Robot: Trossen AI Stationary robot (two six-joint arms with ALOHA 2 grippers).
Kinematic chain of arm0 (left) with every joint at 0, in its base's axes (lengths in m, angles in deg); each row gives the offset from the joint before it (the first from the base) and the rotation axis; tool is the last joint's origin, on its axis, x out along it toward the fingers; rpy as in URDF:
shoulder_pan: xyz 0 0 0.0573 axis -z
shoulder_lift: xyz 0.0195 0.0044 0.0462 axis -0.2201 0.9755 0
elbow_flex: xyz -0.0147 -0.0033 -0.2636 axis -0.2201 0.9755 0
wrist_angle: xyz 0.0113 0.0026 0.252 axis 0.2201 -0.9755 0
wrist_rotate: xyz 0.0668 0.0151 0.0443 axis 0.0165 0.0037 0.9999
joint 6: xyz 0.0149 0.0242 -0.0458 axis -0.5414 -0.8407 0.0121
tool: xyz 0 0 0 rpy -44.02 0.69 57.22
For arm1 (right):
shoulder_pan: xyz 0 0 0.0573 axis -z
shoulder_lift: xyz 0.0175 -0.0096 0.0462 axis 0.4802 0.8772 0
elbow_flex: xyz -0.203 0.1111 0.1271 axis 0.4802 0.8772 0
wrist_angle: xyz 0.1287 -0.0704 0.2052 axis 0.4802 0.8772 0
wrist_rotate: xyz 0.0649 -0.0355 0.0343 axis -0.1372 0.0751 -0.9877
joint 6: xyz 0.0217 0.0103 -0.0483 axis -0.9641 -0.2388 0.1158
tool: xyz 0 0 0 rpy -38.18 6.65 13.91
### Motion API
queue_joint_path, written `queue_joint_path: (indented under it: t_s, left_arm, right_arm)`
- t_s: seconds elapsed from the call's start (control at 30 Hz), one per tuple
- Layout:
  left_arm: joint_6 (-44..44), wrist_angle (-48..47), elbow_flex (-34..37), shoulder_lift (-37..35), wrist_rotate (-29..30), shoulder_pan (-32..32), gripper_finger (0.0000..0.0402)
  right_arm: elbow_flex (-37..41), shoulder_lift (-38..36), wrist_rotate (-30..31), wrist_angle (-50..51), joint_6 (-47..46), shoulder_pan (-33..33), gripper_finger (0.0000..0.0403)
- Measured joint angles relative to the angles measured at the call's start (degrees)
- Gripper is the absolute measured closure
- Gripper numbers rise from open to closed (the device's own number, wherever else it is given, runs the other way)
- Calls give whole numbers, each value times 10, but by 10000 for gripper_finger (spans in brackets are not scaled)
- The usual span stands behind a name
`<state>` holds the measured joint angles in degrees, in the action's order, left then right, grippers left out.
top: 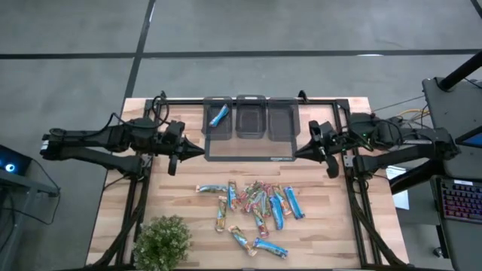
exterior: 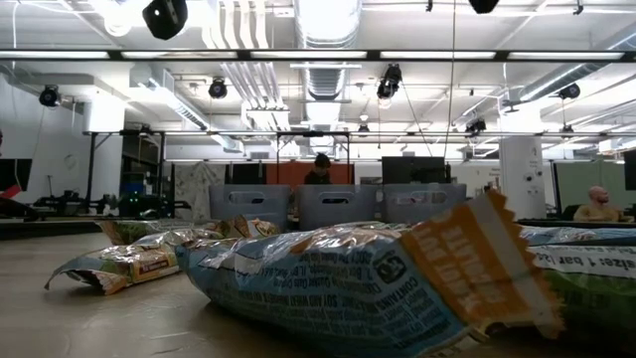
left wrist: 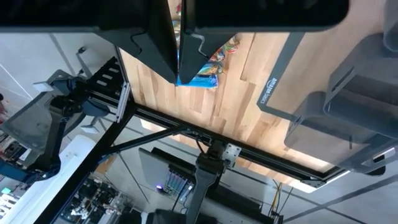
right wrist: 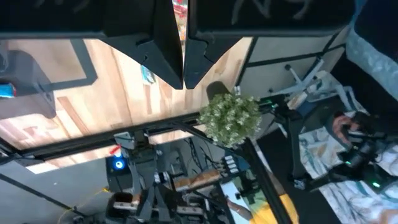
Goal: Pick and place Granola Bars by type
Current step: Put the yellow granola bar into the right black bin
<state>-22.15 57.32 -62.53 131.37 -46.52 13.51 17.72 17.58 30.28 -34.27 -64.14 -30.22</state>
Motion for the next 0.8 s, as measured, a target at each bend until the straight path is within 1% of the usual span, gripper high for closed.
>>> queue_joint_path:
  t_s: [0.17,0.33,0.47,0.57,0.8]
  left_arm:
    - [0,32,0,25,0,0,402]
    - [0,77,0,49,0,0,402]
    - [7,81,-13,64,0,0,396]
    - [11,80,-32,75,0,0,381]
    - [-4,76,-79,104,1,0,329]
  right_arm:
    - [15,-23,-1,-12,-7,-6,394]
    - [15,-29,0,-12,-7,-7,394]
    - [15,-29,0,-12,-7,-7,394]
    - [15,-28,0,-11,-7,-7,394]
    - [15,-30,0,-10,-7,-7,394]
